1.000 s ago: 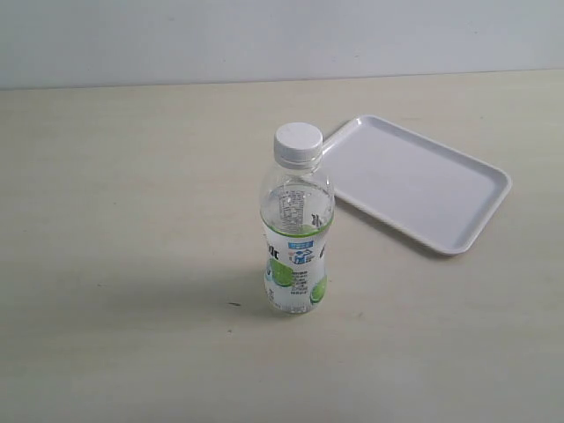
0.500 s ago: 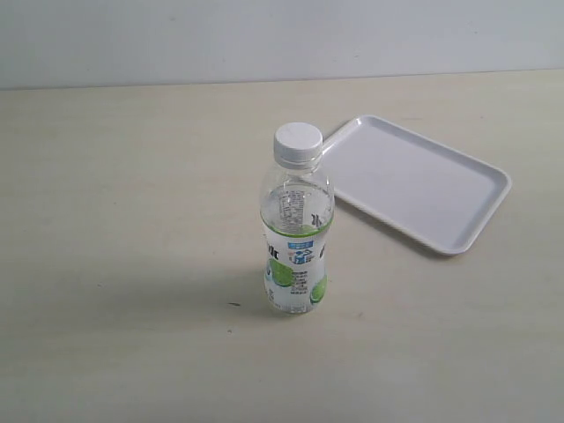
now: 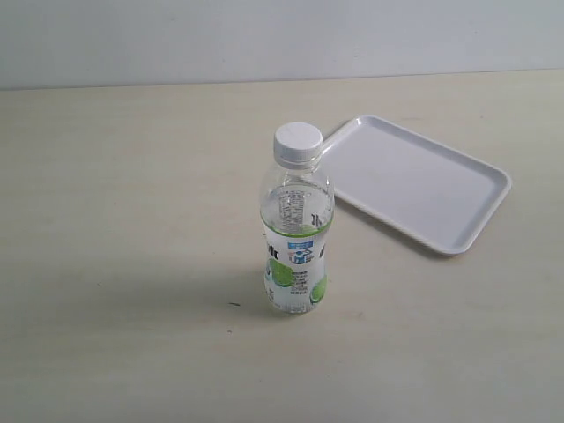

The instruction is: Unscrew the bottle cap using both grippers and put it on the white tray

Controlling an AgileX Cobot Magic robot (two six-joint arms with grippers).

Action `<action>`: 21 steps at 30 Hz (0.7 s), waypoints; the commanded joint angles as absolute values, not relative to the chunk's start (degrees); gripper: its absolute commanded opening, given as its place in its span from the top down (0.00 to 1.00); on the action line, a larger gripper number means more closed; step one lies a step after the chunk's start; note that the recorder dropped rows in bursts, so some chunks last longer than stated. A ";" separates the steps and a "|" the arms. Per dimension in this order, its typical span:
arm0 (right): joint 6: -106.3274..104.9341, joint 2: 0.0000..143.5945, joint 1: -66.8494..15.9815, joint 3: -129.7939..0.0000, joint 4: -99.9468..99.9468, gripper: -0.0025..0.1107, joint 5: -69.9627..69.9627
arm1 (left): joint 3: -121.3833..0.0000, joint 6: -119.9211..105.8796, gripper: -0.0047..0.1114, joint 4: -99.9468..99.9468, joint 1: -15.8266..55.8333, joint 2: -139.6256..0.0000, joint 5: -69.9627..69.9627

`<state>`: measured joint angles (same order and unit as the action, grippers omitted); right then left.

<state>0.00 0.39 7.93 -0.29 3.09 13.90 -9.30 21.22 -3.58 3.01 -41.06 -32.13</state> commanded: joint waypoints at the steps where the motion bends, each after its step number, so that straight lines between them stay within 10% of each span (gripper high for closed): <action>1: 0.00 0.00 8.29 0.00 2.86 0.98 13.53 | -20.09 13.99 0.96 -1.65 3.27 -53.13 -20.79; 9: 0.00 0.00 8.29 0.00 2.86 0.98 13.53 | -44.19 -4.77 0.96 2.73 2.77 -68.29 25.21; 21: 0.00 0.00 8.29 0.00 3.09 0.98 13.54 | -22.82 -3.92 0.96 -7.63 5.90 -56.20 -1.97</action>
